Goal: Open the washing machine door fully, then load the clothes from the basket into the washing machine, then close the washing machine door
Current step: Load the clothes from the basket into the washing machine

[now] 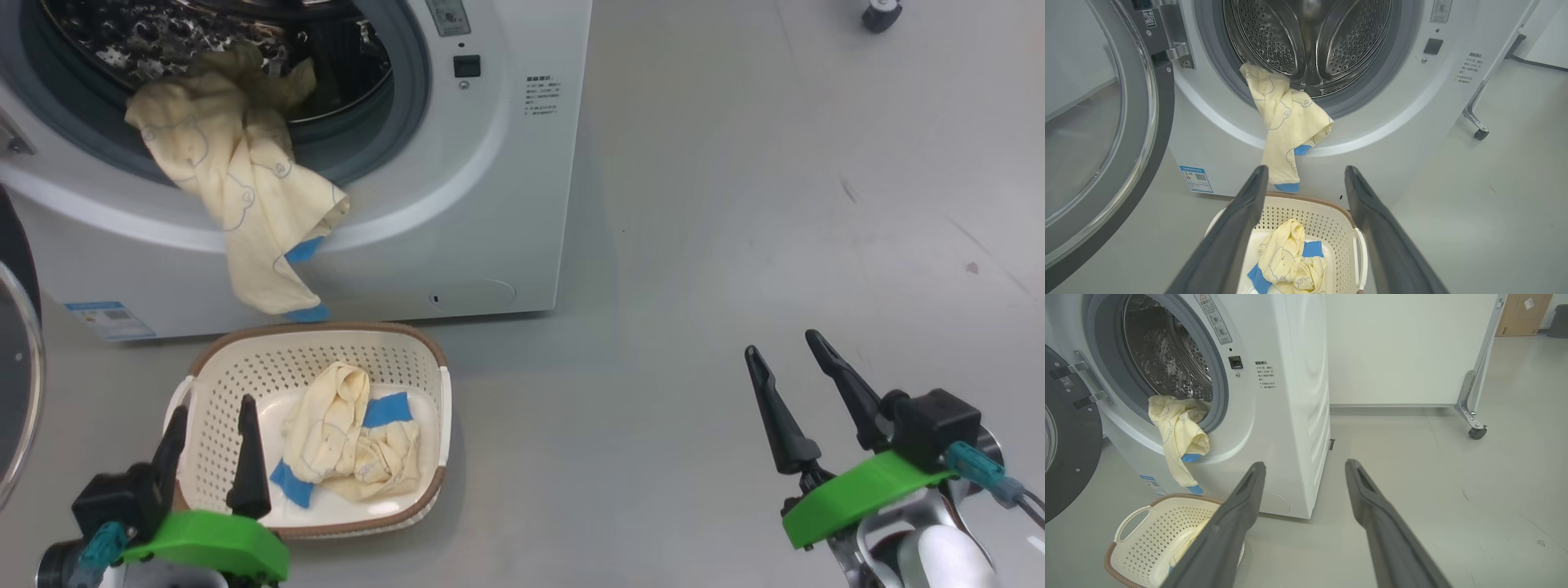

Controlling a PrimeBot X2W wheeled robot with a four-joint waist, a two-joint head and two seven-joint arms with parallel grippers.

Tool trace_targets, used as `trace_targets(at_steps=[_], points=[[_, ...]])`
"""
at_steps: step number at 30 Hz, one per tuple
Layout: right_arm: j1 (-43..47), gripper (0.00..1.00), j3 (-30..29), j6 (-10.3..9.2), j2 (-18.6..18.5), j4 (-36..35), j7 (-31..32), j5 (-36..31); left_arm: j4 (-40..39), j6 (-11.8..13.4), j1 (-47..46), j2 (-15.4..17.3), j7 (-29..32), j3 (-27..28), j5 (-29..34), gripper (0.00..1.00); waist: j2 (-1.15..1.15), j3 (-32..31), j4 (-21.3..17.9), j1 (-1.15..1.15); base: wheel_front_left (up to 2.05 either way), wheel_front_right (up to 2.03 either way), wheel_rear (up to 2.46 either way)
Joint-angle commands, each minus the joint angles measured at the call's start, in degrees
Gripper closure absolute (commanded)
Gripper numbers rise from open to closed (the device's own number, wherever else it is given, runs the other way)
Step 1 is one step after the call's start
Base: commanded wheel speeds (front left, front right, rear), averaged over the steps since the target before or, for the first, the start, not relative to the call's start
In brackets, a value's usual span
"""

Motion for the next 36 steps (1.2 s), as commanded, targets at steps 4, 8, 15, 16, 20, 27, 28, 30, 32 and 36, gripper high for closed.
trace_targets(at_steps=[4,8,15,16,20,27,28,30,32,36], points=[[-3.8,0.00,2.0,-0.16,-0.3,-1.8,-1.3,0.8,3.2,3.5,-7.1,1.3,1.7,1.7,-1.4,0.00,0.00,3.0,-1.3,0.00,0.00,0.00,0.00],[-4.8,0.00,2.7,-0.16,-0.3,-1.5,-1.9,1.3,7.0,1.3,-10.6,1.6,2.9,1.5,-2.3,0.00,0.00,5.0,-2.2,0.00,0.00,0.00,0.00],[-7.6,0.00,4.3,-0.16,-0.3,-0.4,-3.9,2.9,18.3,-5.7,-20.9,2.0,5.5,1.6,-5.5,0.00,0.00,10.5,-4.6,0.00,0.00,0.00,0.00],[-8.0,0.00,4.5,-0.16,-0.3,-0.2,-4.1,3.1,20.0,-6.6,-22.5,2.1,5.8,1.7,-5.8,0.00,0.00,11.2,-5.0,0.00,0.00,0.00,0.00],[-9.8,0.00,5.5,-0.16,-0.3,0.5,-5.2,4.1,26.8,-9.9,-29.1,2.6,6.6,2.4,-7.2,0.00,0.00,14.2,-6.5,0.00,0.00,0.00,0.00],[-12.7,0.00,7.7,-0.16,-0.3,1.8,-6.8,6.1,37.9,-14.6,-39.8,4.9,8.6,3.6,-8.9,0.00,0.00,18.9,-10.0,0.00,0.00,0.00,0.00],[-13.0,0.00,7.9,-0.16,-0.3,1.9,-7.0,6.3,39.2,-15.1,-41.1,5.3,8.9,3.7,-9.0,0.00,0.00,19.6,-10.4,0.00,0.00,0.00,0.00],[-13.5,0.00,8.2,-0.16,-0.3,2.2,-7.3,6.9,41.7,-16.2,-43.6,6.1,9.3,3.8,-9.0,0.00,0.00,20.8,-11.3,0.00,0.00,0.00,0.00],[-13.9,0.00,8.4,-0.16,-0.3,2.5,-7.5,7.3,43.9,-17.1,-45.9,6.9,9.8,3.7,-9.0,0.00,0.00,21.9,-12.1,0.00,0.00,0.00,0.00],[-14.7,0.00,9.2,-0.16,-0.3,2.8,-7.8,8.2,47.9,-18.6,-50.2,8.4,10.6,3.5,-8.9,0.00,0.00,23.8,-13.6,0.00,0.00,0.00,0.00]])
